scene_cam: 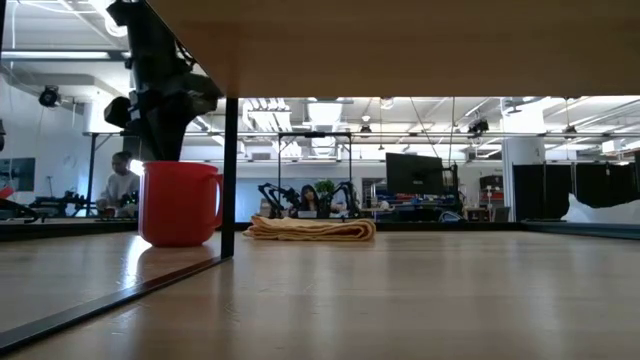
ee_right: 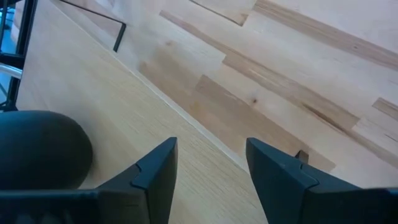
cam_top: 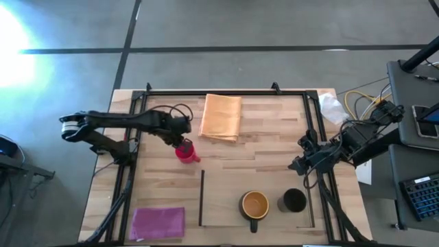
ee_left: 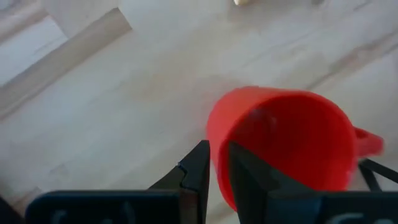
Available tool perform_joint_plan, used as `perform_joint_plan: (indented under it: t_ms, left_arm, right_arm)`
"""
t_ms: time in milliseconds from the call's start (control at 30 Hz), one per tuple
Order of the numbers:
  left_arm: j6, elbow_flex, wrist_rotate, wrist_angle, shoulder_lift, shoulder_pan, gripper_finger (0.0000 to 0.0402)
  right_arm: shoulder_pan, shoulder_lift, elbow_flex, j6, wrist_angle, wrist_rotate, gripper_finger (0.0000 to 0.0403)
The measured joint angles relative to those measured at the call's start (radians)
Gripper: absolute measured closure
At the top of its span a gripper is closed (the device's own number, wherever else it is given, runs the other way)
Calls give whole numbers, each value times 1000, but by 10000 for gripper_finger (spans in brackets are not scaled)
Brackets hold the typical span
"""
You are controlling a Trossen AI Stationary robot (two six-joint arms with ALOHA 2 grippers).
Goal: Stack small to large cups/mugs on shelf
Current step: Put the red mug on the shelf
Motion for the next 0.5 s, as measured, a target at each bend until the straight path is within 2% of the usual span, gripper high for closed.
perform_joint_plan:
  t_ms: [500]
  left_arm:
    - [0,-19,11,44,6,-1,361]
  right_arm:
    - [0,1,0,7,-6,0,219]
